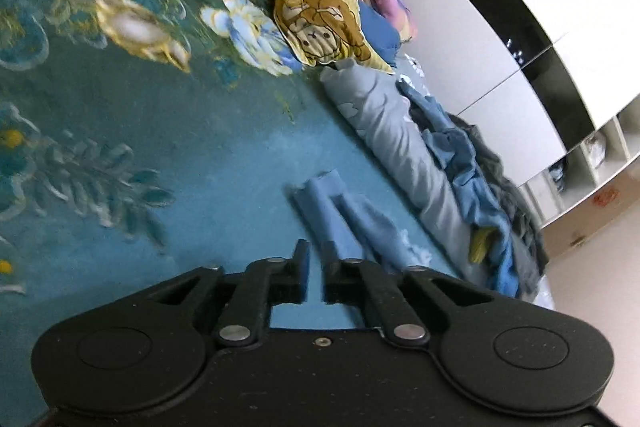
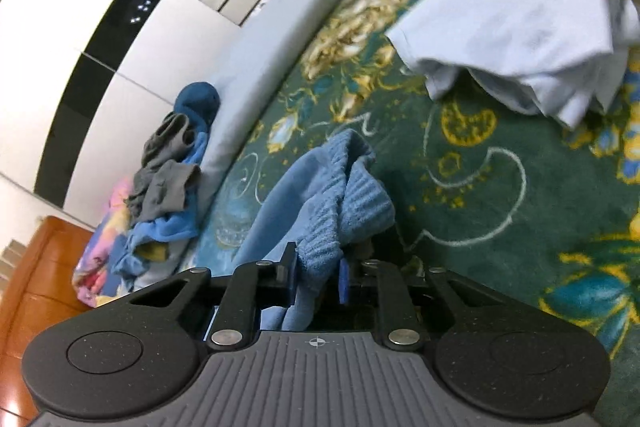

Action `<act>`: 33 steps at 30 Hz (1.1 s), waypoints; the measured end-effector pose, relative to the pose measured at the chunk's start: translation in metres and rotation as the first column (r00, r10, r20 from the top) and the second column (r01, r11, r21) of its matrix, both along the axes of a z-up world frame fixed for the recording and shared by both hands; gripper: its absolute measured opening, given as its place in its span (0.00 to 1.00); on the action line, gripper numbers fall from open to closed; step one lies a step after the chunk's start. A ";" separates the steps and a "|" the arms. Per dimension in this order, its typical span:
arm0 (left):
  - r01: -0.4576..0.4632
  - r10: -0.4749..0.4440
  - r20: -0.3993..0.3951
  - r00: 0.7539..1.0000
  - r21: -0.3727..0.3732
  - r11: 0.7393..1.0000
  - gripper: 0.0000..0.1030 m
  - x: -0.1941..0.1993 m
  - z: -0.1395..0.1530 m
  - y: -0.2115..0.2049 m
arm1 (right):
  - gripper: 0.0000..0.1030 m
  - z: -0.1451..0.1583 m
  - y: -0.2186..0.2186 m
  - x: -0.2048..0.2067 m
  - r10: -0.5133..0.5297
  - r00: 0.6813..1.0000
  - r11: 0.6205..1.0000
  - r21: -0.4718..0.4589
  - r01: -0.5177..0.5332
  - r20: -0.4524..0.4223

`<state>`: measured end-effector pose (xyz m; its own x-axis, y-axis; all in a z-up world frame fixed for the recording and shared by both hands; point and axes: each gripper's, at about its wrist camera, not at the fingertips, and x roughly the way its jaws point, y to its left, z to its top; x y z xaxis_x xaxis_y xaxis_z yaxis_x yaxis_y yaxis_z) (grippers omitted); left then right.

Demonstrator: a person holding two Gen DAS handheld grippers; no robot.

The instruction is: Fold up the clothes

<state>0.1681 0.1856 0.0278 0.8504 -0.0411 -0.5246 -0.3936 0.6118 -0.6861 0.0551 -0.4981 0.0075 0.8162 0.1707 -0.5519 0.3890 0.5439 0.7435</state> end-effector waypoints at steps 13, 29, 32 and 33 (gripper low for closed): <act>-0.051 0.055 -0.121 0.991 0.034 0.998 0.37 0.097 -0.028 -0.047 | 0.16 -0.011 0.002 -0.001 -0.006 1.000 0.999 0.032 0.007 -0.027; -0.170 0.165 0.108 0.980 0.044 0.984 0.00 -0.048 0.035 -0.005 | 0.16 -0.007 0.011 0.013 0.117 0.993 0.993 -0.015 -0.117 -0.007; -0.133 0.129 0.042 0.991 0.102 0.986 0.00 -0.081 0.029 0.009 | 0.16 -0.009 0.022 0.017 0.175 0.984 0.983 -0.049 -0.176 -0.022; -0.117 0.116 0.008 0.993 0.116 0.986 0.00 -0.090 0.025 0.013 | 0.16 -0.011 0.025 0.018 0.179 0.983 0.982 -0.062 -0.181 -0.037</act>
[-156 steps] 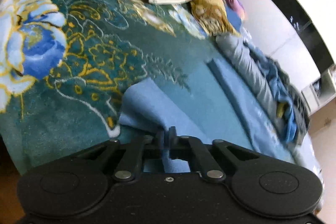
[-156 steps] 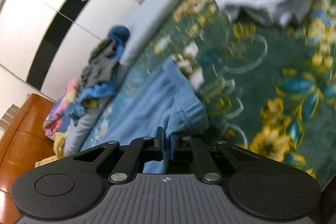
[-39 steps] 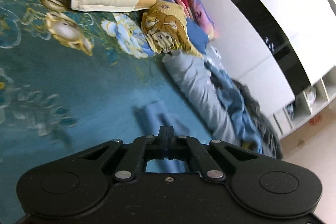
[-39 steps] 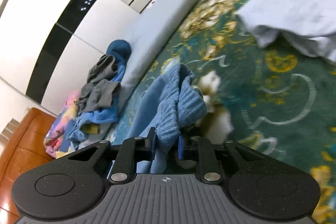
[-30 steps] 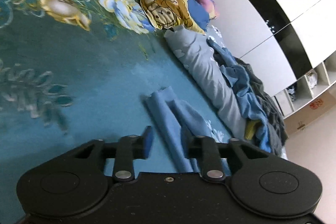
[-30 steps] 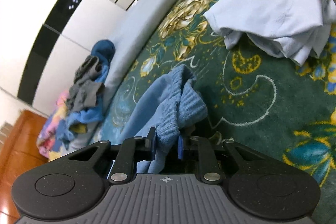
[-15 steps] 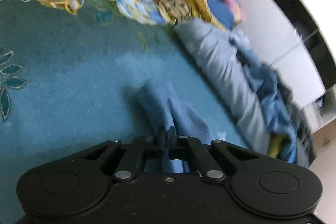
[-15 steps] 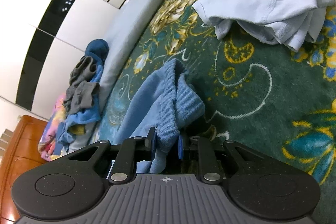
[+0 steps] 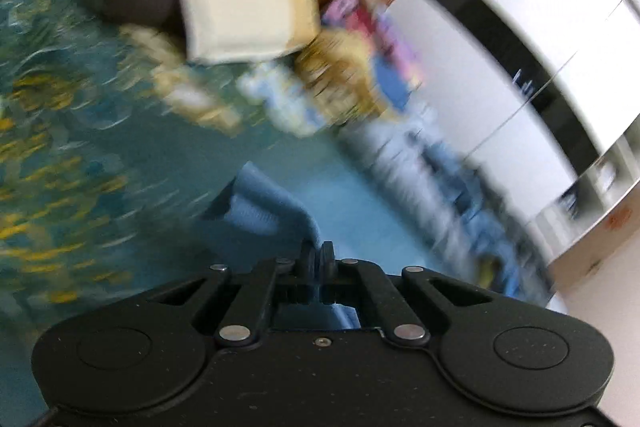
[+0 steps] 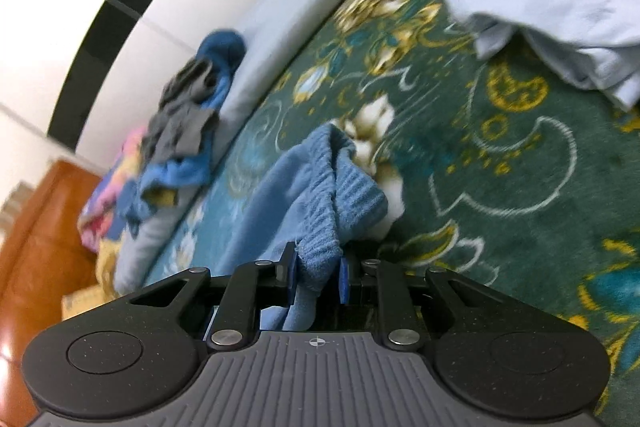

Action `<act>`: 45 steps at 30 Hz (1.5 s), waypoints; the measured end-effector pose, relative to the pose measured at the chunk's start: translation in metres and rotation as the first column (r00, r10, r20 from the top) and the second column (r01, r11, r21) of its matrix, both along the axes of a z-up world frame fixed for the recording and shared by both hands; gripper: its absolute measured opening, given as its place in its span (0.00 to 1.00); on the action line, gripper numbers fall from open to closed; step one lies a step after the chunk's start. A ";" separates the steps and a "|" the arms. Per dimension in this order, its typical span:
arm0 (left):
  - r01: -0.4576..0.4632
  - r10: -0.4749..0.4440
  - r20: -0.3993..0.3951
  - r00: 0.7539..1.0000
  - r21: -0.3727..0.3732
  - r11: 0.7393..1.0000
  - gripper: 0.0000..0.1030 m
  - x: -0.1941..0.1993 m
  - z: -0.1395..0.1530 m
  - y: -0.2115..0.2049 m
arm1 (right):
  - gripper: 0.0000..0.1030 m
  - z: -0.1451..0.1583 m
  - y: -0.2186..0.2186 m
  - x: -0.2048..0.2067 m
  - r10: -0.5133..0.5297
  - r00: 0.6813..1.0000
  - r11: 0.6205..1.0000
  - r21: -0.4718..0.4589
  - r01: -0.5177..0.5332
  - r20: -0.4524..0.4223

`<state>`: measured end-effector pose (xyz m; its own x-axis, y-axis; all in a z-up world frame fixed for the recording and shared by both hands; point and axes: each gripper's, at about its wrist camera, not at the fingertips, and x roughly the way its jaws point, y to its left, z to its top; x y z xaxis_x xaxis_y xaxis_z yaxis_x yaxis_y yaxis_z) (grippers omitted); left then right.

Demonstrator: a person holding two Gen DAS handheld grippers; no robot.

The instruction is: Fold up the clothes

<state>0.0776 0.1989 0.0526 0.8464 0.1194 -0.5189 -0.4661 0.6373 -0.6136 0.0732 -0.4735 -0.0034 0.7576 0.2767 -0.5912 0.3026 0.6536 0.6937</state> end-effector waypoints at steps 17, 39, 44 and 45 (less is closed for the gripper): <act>0.019 -0.023 -0.052 0.998 -0.079 0.997 0.44 -0.030 0.007 0.038 | 0.34 0.031 0.025 -0.040 -0.077 0.997 0.990 -0.115 0.077 0.004; -0.051 0.024 -0.103 0.994 -0.268 0.962 0.48 -0.027 -0.037 0.042 | 0.41 0.028 0.095 -0.051 0.116 0.992 0.987 -0.106 -0.121 -0.047; -0.099 0.072 -0.097 0.993 -0.310 0.946 0.48 -0.015 -0.049 0.047 | 0.41 0.027 0.109 -0.045 0.153 0.987 0.982 -0.105 -0.158 -0.050; -0.109 0.088 -0.081 0.993 -0.305 0.946 0.46 -0.014 -0.049 0.049 | 0.41 0.028 0.110 -0.045 0.159 0.986 0.981 -0.107 -0.163 -0.049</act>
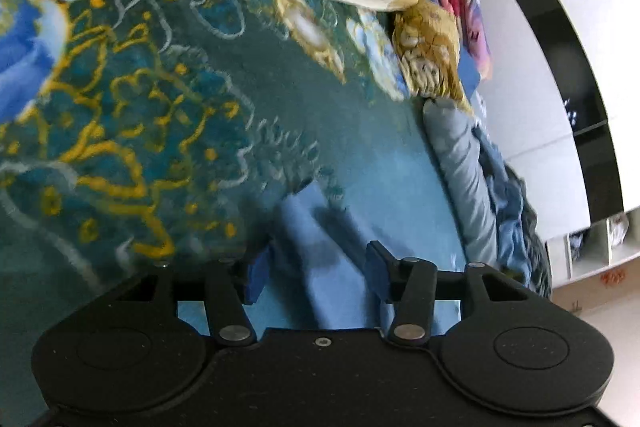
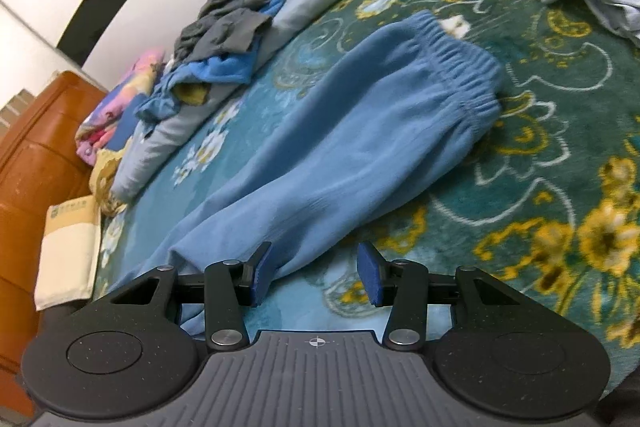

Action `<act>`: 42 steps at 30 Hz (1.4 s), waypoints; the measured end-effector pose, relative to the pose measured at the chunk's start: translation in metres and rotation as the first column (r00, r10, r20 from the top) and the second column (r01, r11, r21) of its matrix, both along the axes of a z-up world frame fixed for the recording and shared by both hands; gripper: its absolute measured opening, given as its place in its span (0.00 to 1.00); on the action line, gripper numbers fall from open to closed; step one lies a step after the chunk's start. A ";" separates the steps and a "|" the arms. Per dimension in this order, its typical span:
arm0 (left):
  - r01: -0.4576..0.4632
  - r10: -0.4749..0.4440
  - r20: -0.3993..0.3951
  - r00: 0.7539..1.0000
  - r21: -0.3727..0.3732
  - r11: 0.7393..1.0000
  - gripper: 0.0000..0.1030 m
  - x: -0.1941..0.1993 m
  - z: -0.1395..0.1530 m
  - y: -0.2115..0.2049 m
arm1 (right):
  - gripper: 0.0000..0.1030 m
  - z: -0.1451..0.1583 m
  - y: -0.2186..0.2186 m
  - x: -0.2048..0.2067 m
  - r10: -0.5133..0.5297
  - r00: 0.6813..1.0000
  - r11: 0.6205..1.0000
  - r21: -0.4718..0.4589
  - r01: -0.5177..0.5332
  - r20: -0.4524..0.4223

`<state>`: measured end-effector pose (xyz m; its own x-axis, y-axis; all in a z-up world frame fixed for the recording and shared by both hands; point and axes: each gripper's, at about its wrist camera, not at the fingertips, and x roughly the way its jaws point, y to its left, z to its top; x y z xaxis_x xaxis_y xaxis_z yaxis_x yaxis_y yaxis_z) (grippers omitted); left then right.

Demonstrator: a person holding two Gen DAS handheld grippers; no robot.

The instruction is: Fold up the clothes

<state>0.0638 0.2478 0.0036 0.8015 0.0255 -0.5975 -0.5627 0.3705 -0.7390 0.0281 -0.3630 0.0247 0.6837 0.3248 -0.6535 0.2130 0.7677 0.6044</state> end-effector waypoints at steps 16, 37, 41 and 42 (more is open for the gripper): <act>0.044 -0.083 0.153 0.985 0.246 0.968 0.00 0.013 0.033 0.006 | 0.42 -0.002 -0.002 -0.001 -0.021 1.000 1.000 -0.002 0.021 -0.020; 0.243 -0.241 -0.039 0.970 0.234 0.941 0.24 0.063 -0.006 -0.033 | 0.44 0.008 0.017 0.015 0.047 0.999 0.999 -0.022 -0.047 -0.002; 0.208 -0.216 0.014 0.976 0.218 0.954 0.00 0.050 0.008 -0.041 | 0.44 0.005 0.018 0.031 0.050 0.999 0.998 -0.032 -0.050 -0.016; 0.203 -0.219 0.050 0.974 0.221 0.954 0.00 0.043 0.017 -0.043 | 0.44 0.003 0.018 0.035 0.043 0.999 0.999 -0.029 -0.044 -0.023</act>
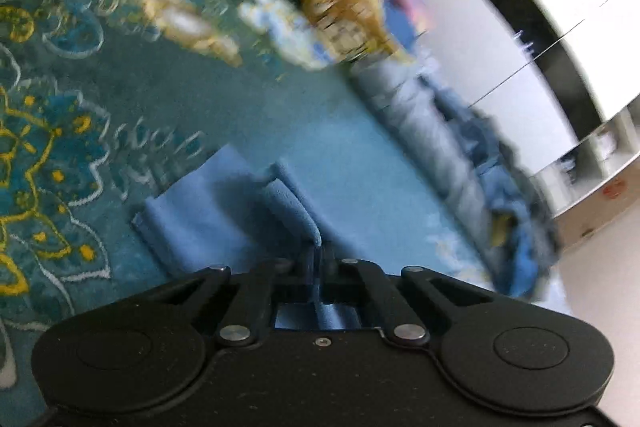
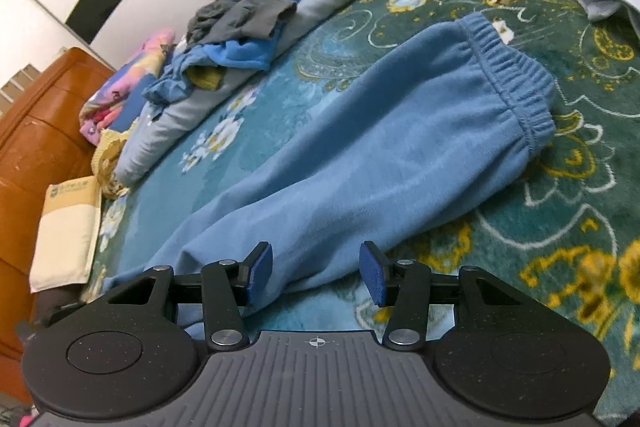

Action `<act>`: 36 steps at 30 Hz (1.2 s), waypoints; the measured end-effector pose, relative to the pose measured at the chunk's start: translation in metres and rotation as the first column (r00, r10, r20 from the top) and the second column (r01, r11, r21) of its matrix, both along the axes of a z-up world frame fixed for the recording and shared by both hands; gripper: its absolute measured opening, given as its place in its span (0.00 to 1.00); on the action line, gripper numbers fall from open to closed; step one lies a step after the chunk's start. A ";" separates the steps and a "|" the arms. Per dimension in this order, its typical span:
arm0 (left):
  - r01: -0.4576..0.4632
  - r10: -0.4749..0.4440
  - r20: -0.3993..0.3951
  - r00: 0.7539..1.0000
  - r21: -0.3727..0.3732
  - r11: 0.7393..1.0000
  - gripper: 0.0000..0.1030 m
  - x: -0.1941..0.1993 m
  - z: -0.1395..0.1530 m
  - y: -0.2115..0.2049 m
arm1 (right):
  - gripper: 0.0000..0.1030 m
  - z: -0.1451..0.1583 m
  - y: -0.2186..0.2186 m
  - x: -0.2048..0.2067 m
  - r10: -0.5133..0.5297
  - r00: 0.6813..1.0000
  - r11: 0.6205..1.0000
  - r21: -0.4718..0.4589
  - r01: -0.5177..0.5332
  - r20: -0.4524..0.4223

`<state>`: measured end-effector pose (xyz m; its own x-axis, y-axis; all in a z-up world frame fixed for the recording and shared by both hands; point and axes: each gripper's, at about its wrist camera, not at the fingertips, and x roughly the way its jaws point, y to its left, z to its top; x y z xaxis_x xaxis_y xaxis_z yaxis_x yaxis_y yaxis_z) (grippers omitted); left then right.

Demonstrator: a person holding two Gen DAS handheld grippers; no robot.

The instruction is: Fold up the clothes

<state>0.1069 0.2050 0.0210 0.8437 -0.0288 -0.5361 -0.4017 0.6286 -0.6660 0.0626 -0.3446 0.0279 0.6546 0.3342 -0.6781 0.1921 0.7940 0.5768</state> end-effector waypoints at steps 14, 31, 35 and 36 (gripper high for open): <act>-0.029 0.028 -0.034 0.999 -0.030 0.999 0.00 -0.048 -0.017 0.025 | 0.44 0.022 0.078 0.013 0.299 0.953 0.927 -0.251 -0.278 0.047; 0.010 -0.014 0.090 0.996 0.049 0.999 0.00 -0.033 0.018 0.013 | 0.02 0.035 0.132 -0.001 0.425 0.903 0.738 -0.602 -0.306 0.062; -0.026 0.026 -0.025 0.999 0.014 1.000 0.00 -0.036 -0.018 0.023 | 0.02 0.007 0.133 -0.010 0.462 0.886 0.708 -0.582 -0.400 -0.047; -0.044 0.043 -0.032 0.999 -0.016 0.999 0.00 -0.038 -0.027 0.025 | 0.02 -0.005 0.133 -0.010 0.456 0.886 0.712 -0.563 -0.418 -0.081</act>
<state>0.0685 0.2303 -0.0061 0.8271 -0.0012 -0.5620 -0.4494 0.5992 -0.6626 0.0531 -0.2115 0.0232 0.5753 0.1754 -0.7989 -0.2769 0.9608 0.0115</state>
